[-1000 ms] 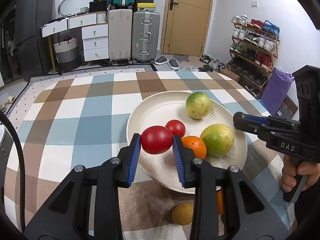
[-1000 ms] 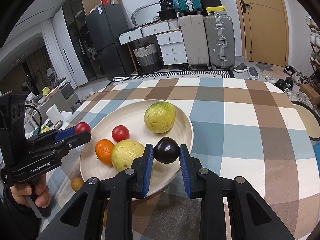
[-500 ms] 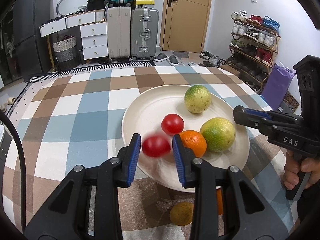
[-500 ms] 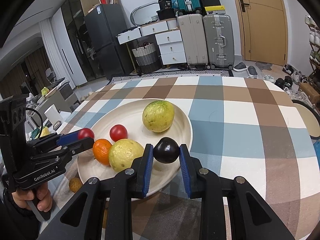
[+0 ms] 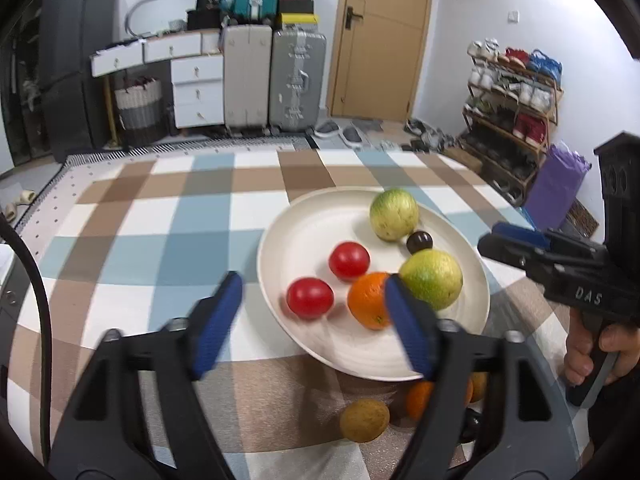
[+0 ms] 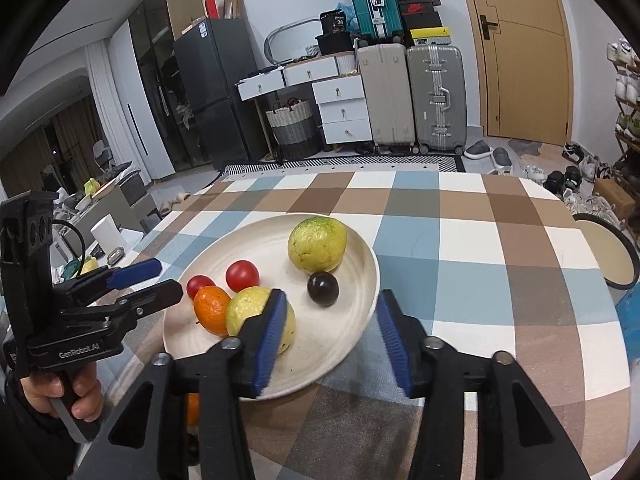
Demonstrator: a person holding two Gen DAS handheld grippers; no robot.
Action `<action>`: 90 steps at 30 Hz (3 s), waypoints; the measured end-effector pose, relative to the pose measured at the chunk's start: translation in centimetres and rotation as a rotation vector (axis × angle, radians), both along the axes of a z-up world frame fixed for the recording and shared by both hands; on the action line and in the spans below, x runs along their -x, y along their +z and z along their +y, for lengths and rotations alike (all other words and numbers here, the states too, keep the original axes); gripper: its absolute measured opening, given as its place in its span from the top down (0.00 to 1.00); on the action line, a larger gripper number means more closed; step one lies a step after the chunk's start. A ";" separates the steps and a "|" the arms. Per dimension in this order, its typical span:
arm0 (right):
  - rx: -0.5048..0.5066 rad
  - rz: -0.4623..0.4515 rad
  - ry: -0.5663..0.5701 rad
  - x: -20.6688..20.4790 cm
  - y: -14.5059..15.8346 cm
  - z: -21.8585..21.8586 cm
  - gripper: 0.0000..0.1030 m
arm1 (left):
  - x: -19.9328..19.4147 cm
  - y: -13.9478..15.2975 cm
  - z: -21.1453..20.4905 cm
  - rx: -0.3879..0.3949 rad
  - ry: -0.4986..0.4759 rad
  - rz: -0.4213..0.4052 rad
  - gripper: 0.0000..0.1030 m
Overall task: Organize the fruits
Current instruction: 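Withdraw both grippers from the plate toward the remaining fruits, then grasp the brown kiwi with the left gripper while the right grasps a small brown fruit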
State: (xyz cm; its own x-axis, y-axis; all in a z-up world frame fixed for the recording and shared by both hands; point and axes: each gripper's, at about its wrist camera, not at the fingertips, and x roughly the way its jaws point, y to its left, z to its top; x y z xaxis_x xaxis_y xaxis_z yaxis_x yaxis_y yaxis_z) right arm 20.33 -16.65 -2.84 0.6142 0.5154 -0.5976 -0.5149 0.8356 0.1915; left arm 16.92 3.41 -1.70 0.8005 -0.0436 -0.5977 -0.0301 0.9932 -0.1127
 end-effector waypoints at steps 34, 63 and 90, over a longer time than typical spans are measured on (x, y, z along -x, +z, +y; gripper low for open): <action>0.060 0.056 0.134 5.4 -0.2 0.2 0.00 | 7.0 0.2 0.0 -0.003 0.002 -0.002 0.01; 0.134 0.131 0.287 7.0 -2.4 3.4 0.00 | 6.7 -0.6 -1.2 -0.038 -0.045 0.063 0.01; 0.130 0.165 0.300 6.6 -2.9 3.2 0.51 | 5.3 -2.4 -1.4 -0.022 -0.077 0.169 0.01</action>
